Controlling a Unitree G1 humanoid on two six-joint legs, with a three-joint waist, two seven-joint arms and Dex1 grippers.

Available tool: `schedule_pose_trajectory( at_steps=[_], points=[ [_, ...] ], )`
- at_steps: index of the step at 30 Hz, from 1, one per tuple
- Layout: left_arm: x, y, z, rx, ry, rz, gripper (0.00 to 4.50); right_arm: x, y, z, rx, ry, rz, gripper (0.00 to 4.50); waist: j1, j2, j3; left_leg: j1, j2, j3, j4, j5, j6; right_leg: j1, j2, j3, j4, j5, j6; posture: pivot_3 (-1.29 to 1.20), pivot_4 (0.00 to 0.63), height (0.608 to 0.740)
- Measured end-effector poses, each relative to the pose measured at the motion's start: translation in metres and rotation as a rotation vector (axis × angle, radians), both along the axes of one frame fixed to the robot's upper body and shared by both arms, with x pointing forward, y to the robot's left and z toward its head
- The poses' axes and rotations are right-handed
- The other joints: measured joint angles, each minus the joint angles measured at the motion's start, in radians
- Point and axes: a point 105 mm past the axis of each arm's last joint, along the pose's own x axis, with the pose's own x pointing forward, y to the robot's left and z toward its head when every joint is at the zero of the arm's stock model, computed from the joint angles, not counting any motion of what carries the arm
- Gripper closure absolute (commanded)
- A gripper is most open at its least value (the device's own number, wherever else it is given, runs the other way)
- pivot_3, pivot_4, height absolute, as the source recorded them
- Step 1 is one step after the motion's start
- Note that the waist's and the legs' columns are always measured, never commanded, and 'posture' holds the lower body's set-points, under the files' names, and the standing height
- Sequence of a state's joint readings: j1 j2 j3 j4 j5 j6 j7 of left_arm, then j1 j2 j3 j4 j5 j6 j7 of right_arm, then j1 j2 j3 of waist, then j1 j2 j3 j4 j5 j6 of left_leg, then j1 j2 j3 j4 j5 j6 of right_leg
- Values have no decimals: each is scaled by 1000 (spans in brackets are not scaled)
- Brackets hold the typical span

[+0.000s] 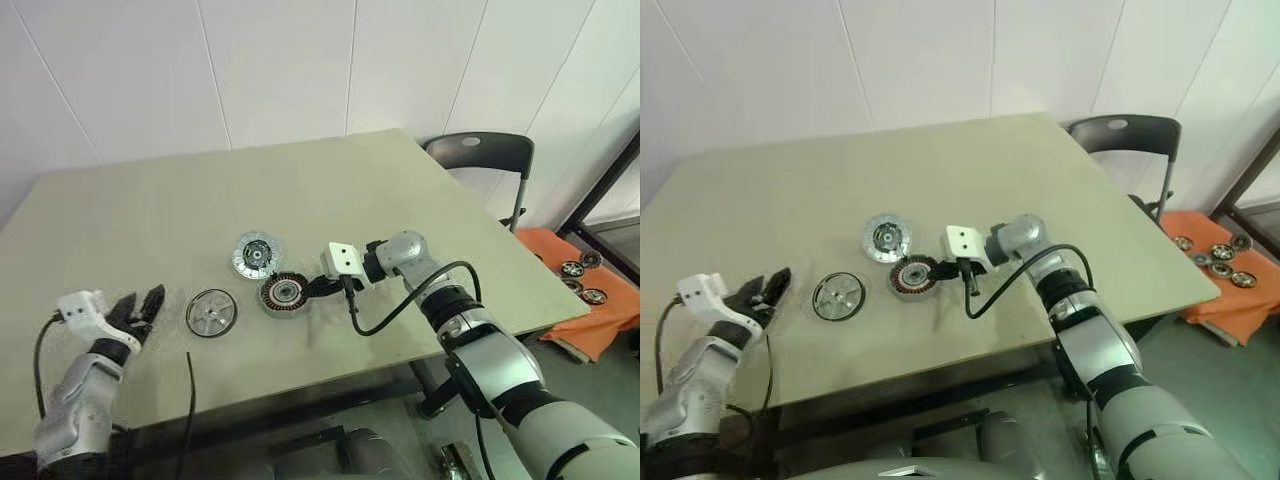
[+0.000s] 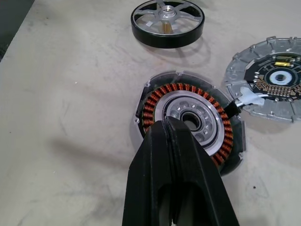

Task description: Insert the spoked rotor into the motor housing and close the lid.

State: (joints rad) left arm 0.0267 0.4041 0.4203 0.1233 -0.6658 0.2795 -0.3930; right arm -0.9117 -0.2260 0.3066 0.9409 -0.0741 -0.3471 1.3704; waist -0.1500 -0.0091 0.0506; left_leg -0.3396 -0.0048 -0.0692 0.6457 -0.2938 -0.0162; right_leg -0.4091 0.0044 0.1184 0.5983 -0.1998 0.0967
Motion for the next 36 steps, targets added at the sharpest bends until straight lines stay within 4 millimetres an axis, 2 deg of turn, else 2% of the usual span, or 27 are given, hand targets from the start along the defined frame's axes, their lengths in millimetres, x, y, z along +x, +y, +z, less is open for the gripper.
schedule_pose_trajectory(
  at_steps=[4,7,13,23,28,32,36],
  points=[
    [8,-14,6,-25,-29,-76,1014,1,1,1,4,-5,-8,4500,11,0,0,1,0,-2,0,0,0,1,0,-2,1,0,0,0,0,740],
    [6,-26,5,-64,-25,-148,1014,2,1,2,6,-9,-15,4500,19,0,0,2,0,-2,1,0,0,2,0,-2,1,-3,-2,0,0,740],
    [-15,-46,12,-181,-18,-313,1014,3,1,2,10,-13,-27,4500,22,0,0,1,0,-2,1,0,0,1,1,-2,1,-4,-1,0,0,740],
    [-24,-27,16,-186,-7,-253,1014,2,3,1,17,-11,-32,4500,23,1,0,2,0,-2,2,0,0,2,1,-2,1,-4,-1,0,0,740],
    [-21,-28,15,-199,-11,-242,1014,2,3,0,17,-10,-32,4500,25,1,0,1,0,-2,2,0,0,2,1,-2,1,-4,-1,0,0,740],
    [-15,-36,7,-221,3,-253,1014,2,3,0,17,-10,-33,4500,25,1,0,2,0,-2,2,0,0,2,1,-2,1,-4,-1,0,0,740],
    [-8,-55,-18,-259,74,-295,1014,2,4,0,21,-10,-35,4500,25,0,0,2,0,-2,2,0,0,2,1,-2,1,-4,-1,0,0,740]
  ],
)
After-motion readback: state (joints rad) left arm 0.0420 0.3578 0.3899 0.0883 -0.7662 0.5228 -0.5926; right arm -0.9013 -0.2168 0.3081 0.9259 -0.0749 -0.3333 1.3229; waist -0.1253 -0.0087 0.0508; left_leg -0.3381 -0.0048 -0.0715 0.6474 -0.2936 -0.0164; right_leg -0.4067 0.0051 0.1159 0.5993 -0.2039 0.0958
